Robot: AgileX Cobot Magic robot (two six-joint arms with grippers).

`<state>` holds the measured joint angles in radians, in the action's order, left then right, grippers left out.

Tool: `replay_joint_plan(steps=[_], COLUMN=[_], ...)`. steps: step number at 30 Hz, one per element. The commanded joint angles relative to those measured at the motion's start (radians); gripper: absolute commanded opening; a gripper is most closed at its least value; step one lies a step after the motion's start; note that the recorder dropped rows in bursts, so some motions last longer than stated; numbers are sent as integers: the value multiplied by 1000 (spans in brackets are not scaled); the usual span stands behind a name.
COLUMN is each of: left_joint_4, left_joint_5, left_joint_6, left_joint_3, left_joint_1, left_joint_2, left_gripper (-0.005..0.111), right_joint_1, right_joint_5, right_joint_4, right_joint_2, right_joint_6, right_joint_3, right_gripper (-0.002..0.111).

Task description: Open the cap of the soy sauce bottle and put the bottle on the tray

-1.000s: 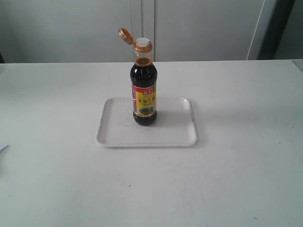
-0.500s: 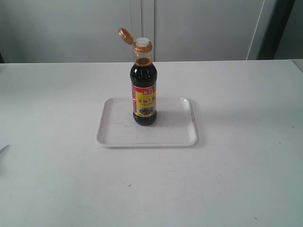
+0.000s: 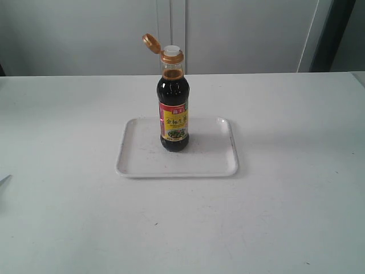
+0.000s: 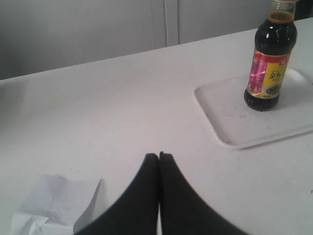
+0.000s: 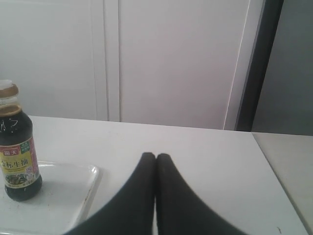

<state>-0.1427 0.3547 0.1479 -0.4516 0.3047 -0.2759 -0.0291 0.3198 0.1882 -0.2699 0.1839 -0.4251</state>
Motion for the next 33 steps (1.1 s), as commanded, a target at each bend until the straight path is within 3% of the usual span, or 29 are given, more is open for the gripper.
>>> replay_joint_plan(steps=[1,17,33], left_joint_4=[12,43,116], left_joint_5=[-49,-99,-93], left_joint_6=[-37,-97,-90], left_joint_3=[86,222,355], left_joint_1=[-3,-10,-174], left_joint_2=[54,91,242], left_gripper=[0,0,0], right_joint_1=[6,6,6], right_joint_5=[-10,-8,-8], right_joint_4=[3,2,2], right_joint_2=[5,5,5], right_joint_6=[-5,-4,-4], right_joint_3=[8,8,8], right_gripper=[0,0,0])
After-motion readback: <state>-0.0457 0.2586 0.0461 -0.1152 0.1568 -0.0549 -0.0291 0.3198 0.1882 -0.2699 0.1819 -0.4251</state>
